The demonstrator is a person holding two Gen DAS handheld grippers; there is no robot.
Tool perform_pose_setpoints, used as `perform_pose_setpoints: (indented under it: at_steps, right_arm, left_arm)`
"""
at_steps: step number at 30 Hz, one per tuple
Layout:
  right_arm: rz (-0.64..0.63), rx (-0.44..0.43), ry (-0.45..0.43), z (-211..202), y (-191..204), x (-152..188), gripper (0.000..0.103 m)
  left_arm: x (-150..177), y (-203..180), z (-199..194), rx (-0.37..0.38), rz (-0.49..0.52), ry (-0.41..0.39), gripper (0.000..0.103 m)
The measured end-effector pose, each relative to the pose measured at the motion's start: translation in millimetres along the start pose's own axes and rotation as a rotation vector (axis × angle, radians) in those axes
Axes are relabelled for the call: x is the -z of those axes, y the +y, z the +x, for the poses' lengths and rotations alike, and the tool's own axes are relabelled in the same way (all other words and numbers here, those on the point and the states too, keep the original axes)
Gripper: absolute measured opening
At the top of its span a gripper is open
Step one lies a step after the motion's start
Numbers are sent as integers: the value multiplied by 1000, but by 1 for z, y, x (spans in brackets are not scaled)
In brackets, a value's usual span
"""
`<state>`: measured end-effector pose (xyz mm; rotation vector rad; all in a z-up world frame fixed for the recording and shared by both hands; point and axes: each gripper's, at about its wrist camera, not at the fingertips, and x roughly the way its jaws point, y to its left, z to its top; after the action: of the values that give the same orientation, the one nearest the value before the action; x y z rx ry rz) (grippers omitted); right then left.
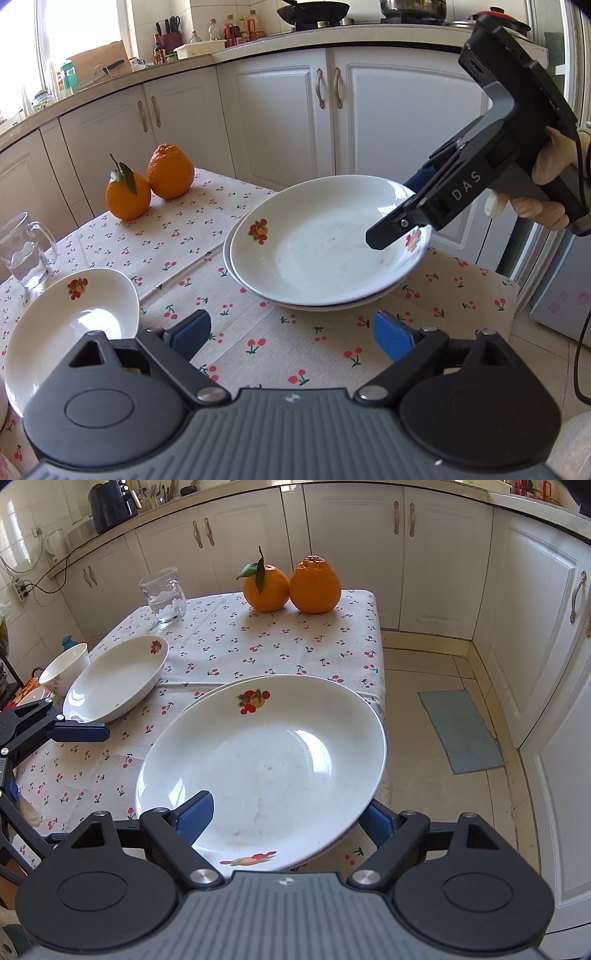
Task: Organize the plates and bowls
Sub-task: 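Lower the large plate onto the stained plate and open the right tool, then move the right tool to the rim of another white plate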
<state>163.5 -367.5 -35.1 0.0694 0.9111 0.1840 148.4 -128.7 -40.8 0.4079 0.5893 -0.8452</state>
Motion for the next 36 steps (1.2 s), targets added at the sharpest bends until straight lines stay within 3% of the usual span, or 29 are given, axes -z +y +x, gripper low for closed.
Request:
perform_pose_setpoints:
  at_steps: [12,19,23,30,36]
  right_arm:
    - [-14,29,26,1,8,12,91]
    - [-51,7,-30,-19,27,16,103]
    - [-89,-3,-64,-30,43,17,103]
    - [-172,4,-77,-32,71,16,103]
    - [-235,-22,-61,-22,88,8,103]
  left_arm:
    - [16,6,-20,-31,-58,-11,95]
    - [27,13,-35,-104,-123,-25,96]
    - [34,20,-36,-239,-175,-12,96]
    - [57,59,-23,-472,-354,65,96]
    - [67,77,-9,-500,-444,103,97]
